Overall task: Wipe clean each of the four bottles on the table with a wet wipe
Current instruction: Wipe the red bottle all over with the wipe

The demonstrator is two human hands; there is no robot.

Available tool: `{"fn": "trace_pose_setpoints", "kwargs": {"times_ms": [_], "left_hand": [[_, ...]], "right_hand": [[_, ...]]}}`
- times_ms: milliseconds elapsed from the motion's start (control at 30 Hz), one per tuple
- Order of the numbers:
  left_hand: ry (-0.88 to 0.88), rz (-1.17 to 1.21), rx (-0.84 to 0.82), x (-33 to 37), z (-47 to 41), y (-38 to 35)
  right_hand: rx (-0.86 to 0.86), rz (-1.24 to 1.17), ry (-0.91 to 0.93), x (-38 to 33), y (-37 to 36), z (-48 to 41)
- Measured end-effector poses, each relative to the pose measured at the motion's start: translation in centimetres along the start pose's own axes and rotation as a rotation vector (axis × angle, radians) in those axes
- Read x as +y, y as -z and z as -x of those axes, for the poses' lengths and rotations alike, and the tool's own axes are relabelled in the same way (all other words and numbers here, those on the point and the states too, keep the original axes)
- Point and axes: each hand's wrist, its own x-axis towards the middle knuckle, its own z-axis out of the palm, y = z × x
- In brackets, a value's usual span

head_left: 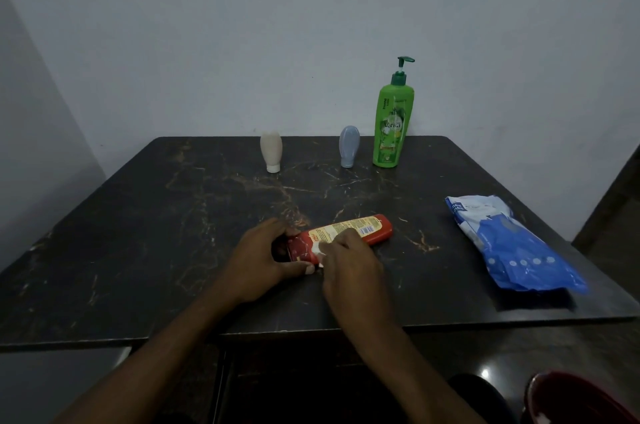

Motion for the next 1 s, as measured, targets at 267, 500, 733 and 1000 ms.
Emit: {"fn": "trace_pose_setpoints", "kwargs": {"times_ms": [267, 500, 733, 1000], "left_hand": [[0.027, -0.023, -0.07, 0.1, 0.0, 0.2], [-0.016, 0.005, -0.023, 0.2, 0.2, 0.0], [-0.01, 0.022, -0.033, 0.2, 0.3, 0.0], [0.014, 0.014, -0.083, 0.5, 0.3, 0.2]], "right_hand": [[0.067, -0.077, -0.483, 7.1, 3.6, -3.4], [-0.024, -0.034, -0.01, -0.3, -0.4, -0.1], [-0.008, -0.002, -0.058, 1.8, 0.3, -0.6], [0.076, -0.119, -0.557, 8.7, 3.7, -3.4]]}}
